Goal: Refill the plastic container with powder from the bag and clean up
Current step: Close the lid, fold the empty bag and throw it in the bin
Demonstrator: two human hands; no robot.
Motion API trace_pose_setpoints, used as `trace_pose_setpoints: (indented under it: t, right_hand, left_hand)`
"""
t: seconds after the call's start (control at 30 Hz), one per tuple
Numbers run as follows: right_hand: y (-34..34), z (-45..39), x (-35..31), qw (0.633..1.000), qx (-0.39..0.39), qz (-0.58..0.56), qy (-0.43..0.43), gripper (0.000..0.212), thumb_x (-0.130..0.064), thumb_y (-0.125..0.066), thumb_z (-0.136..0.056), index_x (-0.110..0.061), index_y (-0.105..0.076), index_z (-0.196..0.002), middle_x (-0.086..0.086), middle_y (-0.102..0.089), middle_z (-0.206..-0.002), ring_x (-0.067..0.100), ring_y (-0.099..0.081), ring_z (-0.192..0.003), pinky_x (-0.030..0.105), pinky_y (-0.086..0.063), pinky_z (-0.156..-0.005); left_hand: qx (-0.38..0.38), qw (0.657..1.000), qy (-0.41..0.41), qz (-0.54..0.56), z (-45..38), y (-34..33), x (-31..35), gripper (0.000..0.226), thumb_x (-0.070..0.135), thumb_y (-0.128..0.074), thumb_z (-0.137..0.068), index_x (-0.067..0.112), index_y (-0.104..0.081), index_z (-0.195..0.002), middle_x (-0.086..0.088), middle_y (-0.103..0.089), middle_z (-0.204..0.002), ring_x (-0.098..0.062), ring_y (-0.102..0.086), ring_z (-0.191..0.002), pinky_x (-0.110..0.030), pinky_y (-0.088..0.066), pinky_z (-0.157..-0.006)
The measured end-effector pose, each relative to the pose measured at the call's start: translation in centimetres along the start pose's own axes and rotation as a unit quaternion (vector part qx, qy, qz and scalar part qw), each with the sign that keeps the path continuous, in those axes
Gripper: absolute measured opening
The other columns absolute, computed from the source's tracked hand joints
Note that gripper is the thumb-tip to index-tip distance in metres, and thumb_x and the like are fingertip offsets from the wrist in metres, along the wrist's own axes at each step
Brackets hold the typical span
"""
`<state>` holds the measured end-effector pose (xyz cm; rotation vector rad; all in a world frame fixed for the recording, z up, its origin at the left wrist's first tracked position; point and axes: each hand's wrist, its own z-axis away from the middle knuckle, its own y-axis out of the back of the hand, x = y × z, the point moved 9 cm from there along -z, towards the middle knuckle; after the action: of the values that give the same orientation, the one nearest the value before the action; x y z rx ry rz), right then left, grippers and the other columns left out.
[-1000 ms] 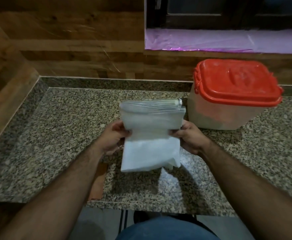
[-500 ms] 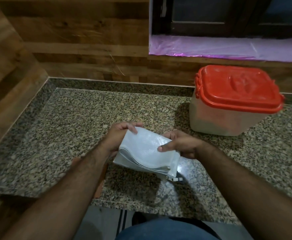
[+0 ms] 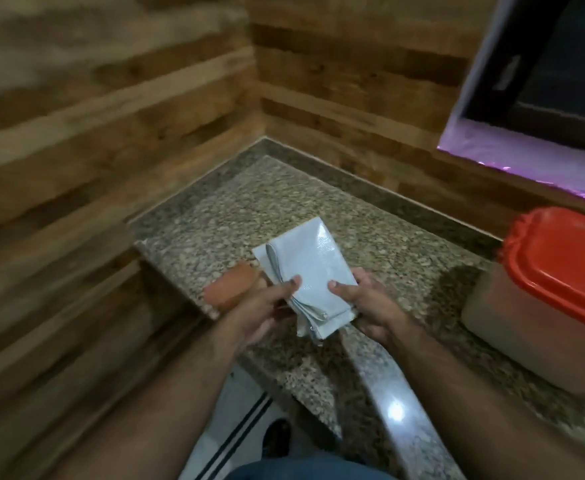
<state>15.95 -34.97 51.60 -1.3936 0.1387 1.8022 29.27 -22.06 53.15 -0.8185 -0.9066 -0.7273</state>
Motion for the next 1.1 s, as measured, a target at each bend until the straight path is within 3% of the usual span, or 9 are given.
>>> trace_pose_setpoints:
  t: [0.1, 0.2, 0.33, 0.4, 0.53, 0.7, 0.83, 1.0, 1.1]
  right_hand:
    - [-5.6, -1.1, 3.4, 0.997, -0.061, 0.039, -0.022, 0.045, -0.008, -0.075, -0.096, -0.002, -0.061, -0.138, 0.023, -0.074, -0.129, 0.044, -0.073, -0.115, 0.053, -0.064, -0.089]
    - [-11.5, -1.5, 8.4, 0.986, -0.125, 0.087, -0.064, 0.046, -0.010, -0.077, -0.095, -0.002, -0.061, -0.138, 0.024, -0.074, -0.130, 0.045, -0.072, -0.117, 0.060, -0.059, -0.099]
    - [-19.1, 0.7, 16.2, 0.955, -0.195, 0.177, -0.133, 0.015, -0.010, -0.075, -0.097, -0.004, -0.069, -0.110, 0.022, -0.079, -0.113, 0.033, -0.076, -0.093, 0.040, -0.067, -0.077]
    - [-22.0, 2.3, 20.0, 0.932, -0.224, 0.230, -0.166, 0.002, -0.011, -0.073, -0.098, -0.011, -0.071, -0.098, 0.012, -0.077, -0.096, 0.023, -0.072, -0.082, 0.030, -0.061, -0.063]
    - [-25.6, 4.3, 27.4, 0.877, -0.239, 0.358, -0.212, 0.016, -0.020, -0.073, -0.100, -0.023, -0.072, -0.084, 0.004, -0.076, -0.098, 0.023, -0.072, -0.092, 0.034, -0.054, -0.075]
    - [-30.1, 3.5, 36.4, 0.833, -0.223, 0.444, -0.244, 0.006, -0.023, -0.071, -0.100, -0.018, -0.075, -0.101, 0.005, -0.081, -0.107, 0.025, -0.075, -0.101, 0.039, -0.060, -0.082]
    - [-33.4, 1.7, 45.1, 0.804, -0.194, 0.487, -0.281, 0.011, -0.022, -0.069, -0.101, -0.016, -0.073, -0.110, 0.003, -0.079, -0.109, 0.023, -0.074, -0.096, 0.032, -0.059, -0.075]
    - [-33.7, -0.1, 58.4, 0.781, -0.152, 0.487, -0.360, 0.007, -0.020, -0.068, -0.103, -0.014, -0.072, -0.102, 0.010, -0.077, -0.106, 0.019, -0.068, -0.081, 0.031, -0.052, -0.072]
    - [-32.8, -1.4, 67.6, 0.754, -0.143, 0.491, -0.412, 0.014, -0.022, -0.059, -0.107, -0.021, -0.068, -0.096, 0.003, -0.068, -0.095, 0.016, -0.061, -0.077, 0.032, -0.049, -0.073]
  left_hand:
    - [0.156, 0.984, -0.078, -0.037, 4.6, 5.3, 0.3, 0.072, 0.017, -0.091, -0.078, 0.017, -0.062, -0.143, -0.009, -0.076, -0.132, -0.032, -0.074, -0.120, -0.060, -0.059, -0.101]
    - [0.251, 0.963, -0.088, -0.030, 10.6, 11.3, -0.9, 0.064, 0.012, -0.088, -0.077, 0.016, -0.068, -0.137, -0.009, -0.078, -0.128, -0.032, -0.076, -0.117, -0.056, -0.060, -0.101]
    - [0.406, 0.910, -0.040, -0.071, 20.8, 19.5, -5.0, 0.060, 0.022, -0.087, -0.073, 0.022, -0.070, -0.131, -0.003, -0.079, -0.122, -0.029, -0.077, -0.110, -0.054, -0.064, -0.093]
    - [0.466, 0.880, -0.006, -0.092, 26.0, 23.4, -7.3, 0.057, 0.020, -0.087, -0.079, 0.021, -0.066, -0.133, -0.005, -0.077, -0.126, -0.027, -0.076, -0.108, -0.052, -0.065, -0.091]
    - [0.540, 0.818, 0.081, -0.179, 35.3, 31.5, -12.6, 0.051, 0.027, -0.084, -0.082, 0.017, -0.065, -0.127, -0.007, -0.075, -0.123, -0.029, -0.073, -0.109, -0.052, -0.061, -0.097]
    - [0.555, 0.778, 0.171, -0.239, 41.7, 38.9, -18.2, 0.053, 0.026, -0.077, -0.092, 0.013, -0.058, -0.140, -0.013, -0.070, -0.134, -0.036, -0.067, -0.121, -0.042, -0.055, -0.104]
    - [0.524, 0.780, 0.231, -0.252, 42.4, 45.5, -24.1, 0.039, 0.029, -0.069, -0.101, 0.014, -0.054, -0.133, -0.014, -0.071, -0.123, -0.035, -0.071, -0.107, -0.042, -0.059, -0.092]
    - [0.496, 0.783, 0.296, -0.233, 42.7, 52.7, -33.7, 0.033, 0.023, -0.060, -0.105, 0.011, -0.046, -0.132, -0.018, -0.070, -0.125, -0.042, -0.071, -0.110, -0.053, -0.062, -0.093]
    - [0.471, 0.784, 0.336, -0.225, 41.7, 56.3, -40.3, 0.031, 0.023, -0.056, -0.108, 0.012, -0.043, -0.133, -0.015, -0.069, -0.126, -0.039, -0.071, -0.110, -0.048, -0.061, -0.083]
